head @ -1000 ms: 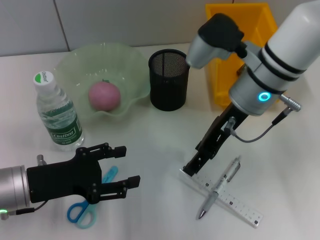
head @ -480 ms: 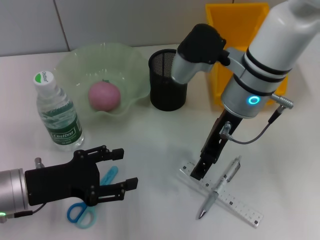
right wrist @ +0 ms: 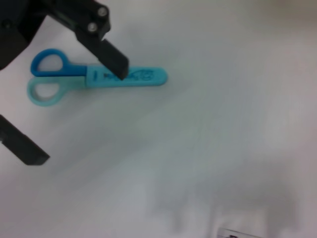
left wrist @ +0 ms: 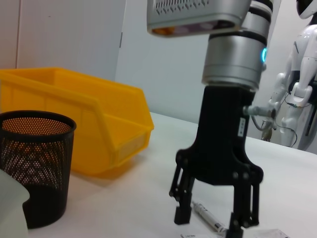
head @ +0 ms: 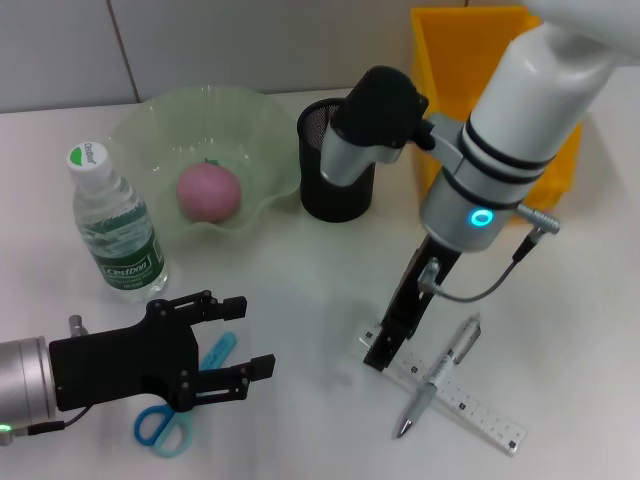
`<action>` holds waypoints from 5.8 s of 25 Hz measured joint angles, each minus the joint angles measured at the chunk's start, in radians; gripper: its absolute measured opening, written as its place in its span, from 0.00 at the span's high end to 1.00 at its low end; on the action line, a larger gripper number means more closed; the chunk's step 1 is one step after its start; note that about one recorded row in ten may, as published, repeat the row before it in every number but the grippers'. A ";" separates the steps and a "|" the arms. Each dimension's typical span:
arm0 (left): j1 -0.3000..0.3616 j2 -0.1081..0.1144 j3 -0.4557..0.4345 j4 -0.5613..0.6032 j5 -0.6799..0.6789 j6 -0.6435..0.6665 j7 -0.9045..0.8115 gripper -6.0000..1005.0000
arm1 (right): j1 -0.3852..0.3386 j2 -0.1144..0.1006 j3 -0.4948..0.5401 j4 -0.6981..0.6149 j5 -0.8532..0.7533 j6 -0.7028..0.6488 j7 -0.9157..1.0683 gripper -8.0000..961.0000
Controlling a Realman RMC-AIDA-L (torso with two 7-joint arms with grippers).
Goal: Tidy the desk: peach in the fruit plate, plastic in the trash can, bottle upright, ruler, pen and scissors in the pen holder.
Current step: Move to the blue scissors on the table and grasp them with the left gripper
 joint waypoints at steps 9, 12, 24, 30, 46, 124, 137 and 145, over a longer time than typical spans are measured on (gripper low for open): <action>-0.004 0.001 0.000 0.001 0.000 -0.002 0.000 0.21 | -0.018 0.000 -0.059 -0.030 0.001 0.034 0.146 0.20; -0.007 0.002 0.000 0.003 0.000 -0.001 0.000 0.21 | -0.016 -0.001 -0.071 -0.034 -0.003 0.037 0.168 0.20; -0.010 0.003 0.000 0.009 0.010 0.000 0.000 0.21 | -0.005 0.001 -0.154 -0.035 0.008 0.083 0.230 0.20; -0.013 0.004 0.000 0.011 0.011 0.001 -0.003 0.21 | -0.005 0.002 -0.189 -0.036 0.048 0.087 0.240 0.20; -0.017 0.005 0.000 0.011 0.012 0.001 -0.008 0.21 | -0.012 0.002 -0.239 -0.040 0.049 0.116 0.266 0.20; -0.415 -0.012 0.394 0.542 0.787 0.092 -1.533 0.21 | -0.512 -0.049 0.610 0.013 0.597 -0.087 -1.073 0.20; -0.406 -0.012 0.458 0.488 0.803 0.029 -1.566 0.21 | -0.504 -0.049 0.611 0.014 0.598 -0.096 -1.075 0.20; -0.392 -0.011 0.466 0.484 0.805 0.017 -1.556 0.23 | -0.502 -0.049 0.610 0.014 0.594 -0.098 -1.075 0.20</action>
